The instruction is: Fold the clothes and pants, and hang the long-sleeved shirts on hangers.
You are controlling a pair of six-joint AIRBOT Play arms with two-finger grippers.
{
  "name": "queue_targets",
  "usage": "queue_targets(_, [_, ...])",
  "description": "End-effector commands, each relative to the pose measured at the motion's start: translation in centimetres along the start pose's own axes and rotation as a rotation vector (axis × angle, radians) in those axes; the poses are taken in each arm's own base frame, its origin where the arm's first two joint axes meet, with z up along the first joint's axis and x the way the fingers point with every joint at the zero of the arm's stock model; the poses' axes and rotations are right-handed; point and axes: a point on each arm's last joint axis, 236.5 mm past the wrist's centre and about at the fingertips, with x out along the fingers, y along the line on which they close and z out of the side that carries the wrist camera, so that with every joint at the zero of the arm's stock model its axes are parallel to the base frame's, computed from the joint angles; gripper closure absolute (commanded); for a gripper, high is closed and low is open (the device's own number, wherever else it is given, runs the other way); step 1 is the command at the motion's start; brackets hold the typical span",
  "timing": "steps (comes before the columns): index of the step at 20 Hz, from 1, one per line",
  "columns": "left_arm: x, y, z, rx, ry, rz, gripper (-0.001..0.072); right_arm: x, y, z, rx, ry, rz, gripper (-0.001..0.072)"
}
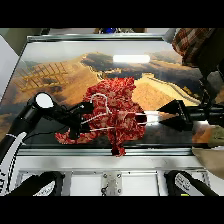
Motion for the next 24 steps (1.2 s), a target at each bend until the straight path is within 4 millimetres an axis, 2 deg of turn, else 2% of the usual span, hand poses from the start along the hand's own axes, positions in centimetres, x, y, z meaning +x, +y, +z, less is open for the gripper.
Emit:
queue_targets(1, [0.0, 0.0, 0.0, 0.001, 0.000, 0.001, 0.0686, 0.6, 0.3, -0.8, -0.043, -0.035, 0.048, 0.0057])
queue_targets(7, [0.0, 0.0, 0.0, 0.001, 0.000, 0.000, 0.0686, 3.8, 0.7, -1.9, -0.009, 0.000, 0.161, 0.0057])
queue_targets(11, [0.0, 0.0, 0.0, 0.001, 0.000, 0.001, 0.0686, 5.7, 0.7, -2.2, -0.014, 0.029, 0.175, 0.0057])
queue_targets(15, [0.0, 0.0, 0.0, 0.001, 0.000, 0.001, 0.0686, 6.3, 1.0, -2.3, -0.020, 0.040, 0.192, 0.0057])
queue_targets(24, [0.0, 0.0, 0.0, 0.001, 0.000, 0.000, 0.0686, 6.3, 1.1, -2.3, -0.019, 0.040, 0.196, 0.0057])
